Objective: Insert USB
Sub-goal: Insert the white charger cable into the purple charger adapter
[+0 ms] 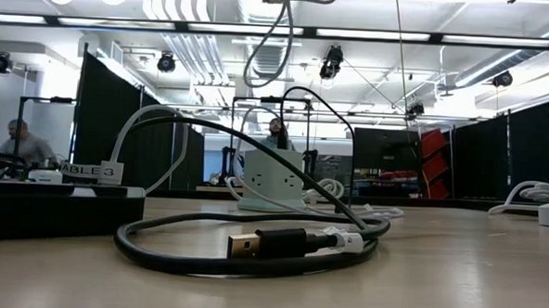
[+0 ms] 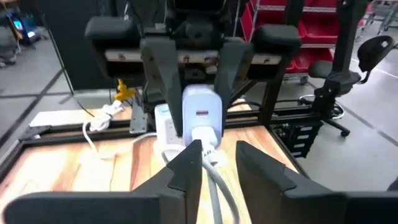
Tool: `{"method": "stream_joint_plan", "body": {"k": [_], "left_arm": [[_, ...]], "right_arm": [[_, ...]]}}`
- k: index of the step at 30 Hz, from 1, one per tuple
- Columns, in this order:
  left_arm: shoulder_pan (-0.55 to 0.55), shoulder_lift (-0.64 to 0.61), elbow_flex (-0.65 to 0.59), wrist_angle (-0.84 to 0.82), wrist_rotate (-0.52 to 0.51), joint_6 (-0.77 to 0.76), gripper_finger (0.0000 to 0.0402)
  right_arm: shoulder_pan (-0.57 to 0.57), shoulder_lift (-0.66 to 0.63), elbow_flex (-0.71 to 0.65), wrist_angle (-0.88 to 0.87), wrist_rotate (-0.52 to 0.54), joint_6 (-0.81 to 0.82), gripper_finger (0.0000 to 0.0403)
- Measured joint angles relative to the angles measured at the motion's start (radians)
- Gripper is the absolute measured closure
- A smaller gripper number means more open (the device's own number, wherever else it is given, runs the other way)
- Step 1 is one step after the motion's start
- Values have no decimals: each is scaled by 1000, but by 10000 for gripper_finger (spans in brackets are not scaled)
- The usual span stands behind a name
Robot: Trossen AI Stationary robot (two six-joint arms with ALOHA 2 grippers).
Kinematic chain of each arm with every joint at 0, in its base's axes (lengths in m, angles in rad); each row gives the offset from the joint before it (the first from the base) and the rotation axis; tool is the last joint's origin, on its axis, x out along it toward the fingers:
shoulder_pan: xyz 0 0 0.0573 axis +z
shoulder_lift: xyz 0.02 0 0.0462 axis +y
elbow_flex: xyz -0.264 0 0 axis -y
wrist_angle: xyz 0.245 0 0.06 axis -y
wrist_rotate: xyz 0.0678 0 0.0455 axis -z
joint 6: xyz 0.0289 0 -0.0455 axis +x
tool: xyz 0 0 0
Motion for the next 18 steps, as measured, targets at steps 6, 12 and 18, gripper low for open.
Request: {"method": "stream_joint_plan", "body": {"k": [6,12,18], "left_arm": [[0,13,0,3,-19,1,286],[1,13,0,9,-36,11,316],[1,24,0,4,-36,13,393]], "right_arm": [[0,0,0,3,0,-1,287],[0,0,0,3,0,-1,287],[0,0,0,-10,0,-1,287]]}}
